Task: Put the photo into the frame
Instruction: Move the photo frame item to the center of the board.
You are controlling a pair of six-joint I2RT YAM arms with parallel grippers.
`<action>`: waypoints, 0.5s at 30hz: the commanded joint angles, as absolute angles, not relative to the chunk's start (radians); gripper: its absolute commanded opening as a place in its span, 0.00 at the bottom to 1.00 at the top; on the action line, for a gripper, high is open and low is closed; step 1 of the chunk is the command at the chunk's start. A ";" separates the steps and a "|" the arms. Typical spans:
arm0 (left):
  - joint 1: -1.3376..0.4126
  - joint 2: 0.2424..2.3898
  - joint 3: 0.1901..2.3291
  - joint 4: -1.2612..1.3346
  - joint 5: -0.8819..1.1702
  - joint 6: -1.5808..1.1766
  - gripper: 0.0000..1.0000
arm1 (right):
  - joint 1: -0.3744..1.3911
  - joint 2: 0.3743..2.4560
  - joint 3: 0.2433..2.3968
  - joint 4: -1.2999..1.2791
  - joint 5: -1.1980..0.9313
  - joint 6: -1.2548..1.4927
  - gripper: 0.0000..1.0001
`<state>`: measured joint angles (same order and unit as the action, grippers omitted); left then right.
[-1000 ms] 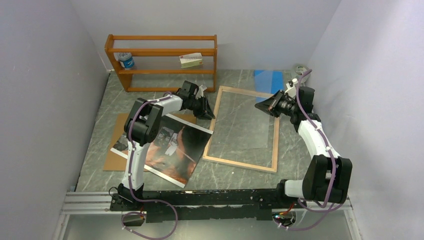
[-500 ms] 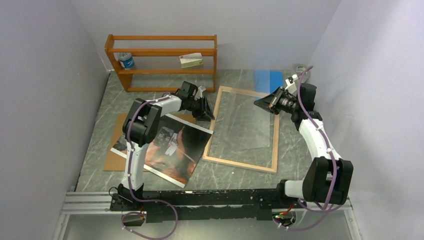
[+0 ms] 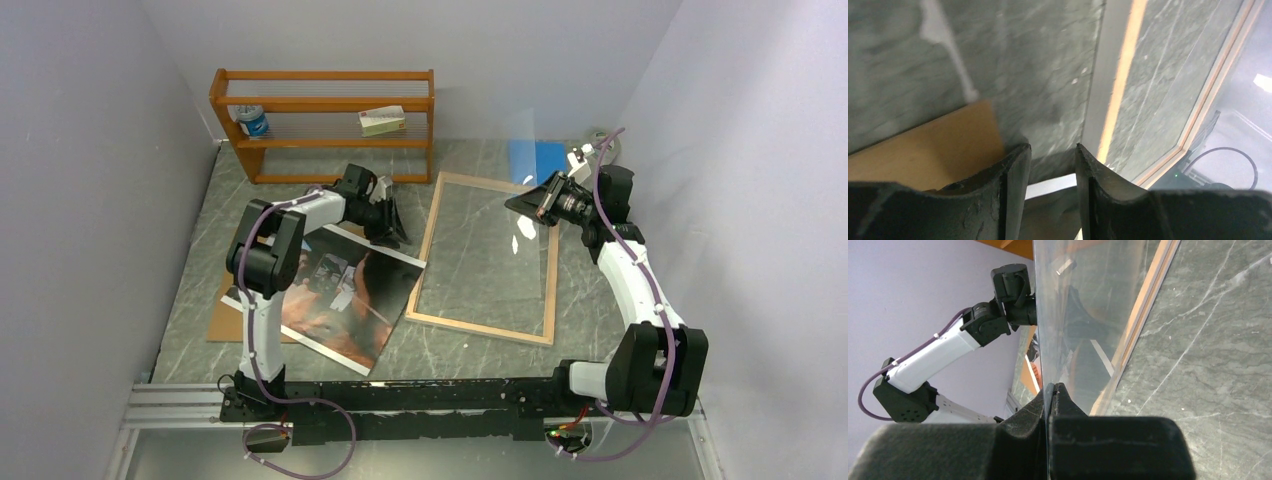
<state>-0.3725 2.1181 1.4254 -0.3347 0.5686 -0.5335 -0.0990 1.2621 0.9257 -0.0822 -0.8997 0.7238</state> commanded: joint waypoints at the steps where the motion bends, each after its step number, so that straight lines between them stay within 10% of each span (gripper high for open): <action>1: -0.317 2.100 1.368 -0.458 0.465 -0.446 0.44 | -0.095 1.231 0.964 -0.054 -0.920 0.704 0.00; 8: -0.292 2.069 1.361 -0.575 0.356 -0.375 0.27 | -0.092 1.236 0.969 -0.051 -0.914 0.711 0.00; 15: -0.273 2.010 1.341 -0.590 0.306 -0.386 0.32 | -0.087 1.243 0.959 -0.026 -0.919 0.719 0.00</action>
<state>-0.2951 2.0396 1.3731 -0.4988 0.4274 -0.4351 -0.0952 1.2617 0.9257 -0.0826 -0.8993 0.7216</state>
